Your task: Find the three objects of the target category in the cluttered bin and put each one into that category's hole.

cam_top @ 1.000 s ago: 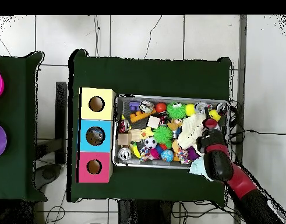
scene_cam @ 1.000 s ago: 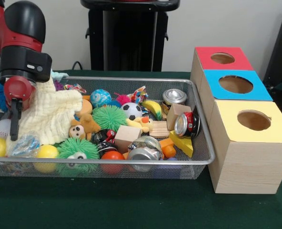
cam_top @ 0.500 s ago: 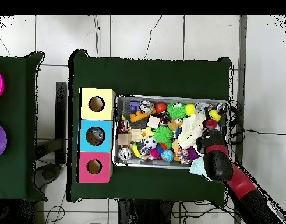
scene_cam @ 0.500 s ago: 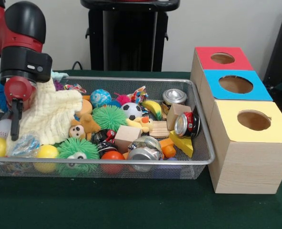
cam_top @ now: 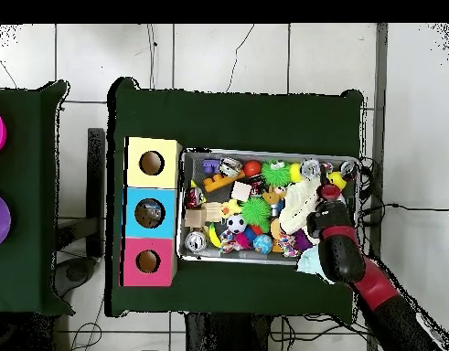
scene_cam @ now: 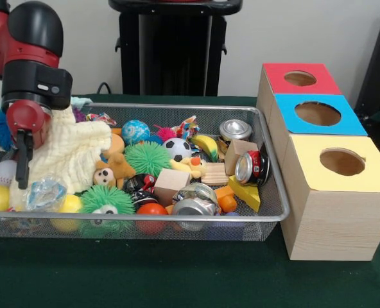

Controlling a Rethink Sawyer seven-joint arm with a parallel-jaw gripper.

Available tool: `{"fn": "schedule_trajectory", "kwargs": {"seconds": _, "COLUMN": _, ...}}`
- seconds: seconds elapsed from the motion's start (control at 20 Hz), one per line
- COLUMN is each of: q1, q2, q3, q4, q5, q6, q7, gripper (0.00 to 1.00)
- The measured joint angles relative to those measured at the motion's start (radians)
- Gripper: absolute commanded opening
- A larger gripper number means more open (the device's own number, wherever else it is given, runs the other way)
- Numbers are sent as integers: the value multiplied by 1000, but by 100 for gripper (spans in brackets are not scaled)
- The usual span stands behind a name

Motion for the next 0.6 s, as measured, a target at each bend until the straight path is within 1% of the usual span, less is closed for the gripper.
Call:
{"fn": "schedule_trajectory", "kwargs": {"seconds": 0.35, "q1": -20, "q2": 17, "q3": 55, "q4": 27, "q5": 0, "q6": 0, "q7": 0, "gripper": 100}}
{"fn": "schedule_trajectory", "kwargs": {"seconds": 0.6, "q1": -50, "q2": 55, "q3": 118, "q4": 41, "q5": -15, "q6": 0, "q7": 0, "gripper": 100}}
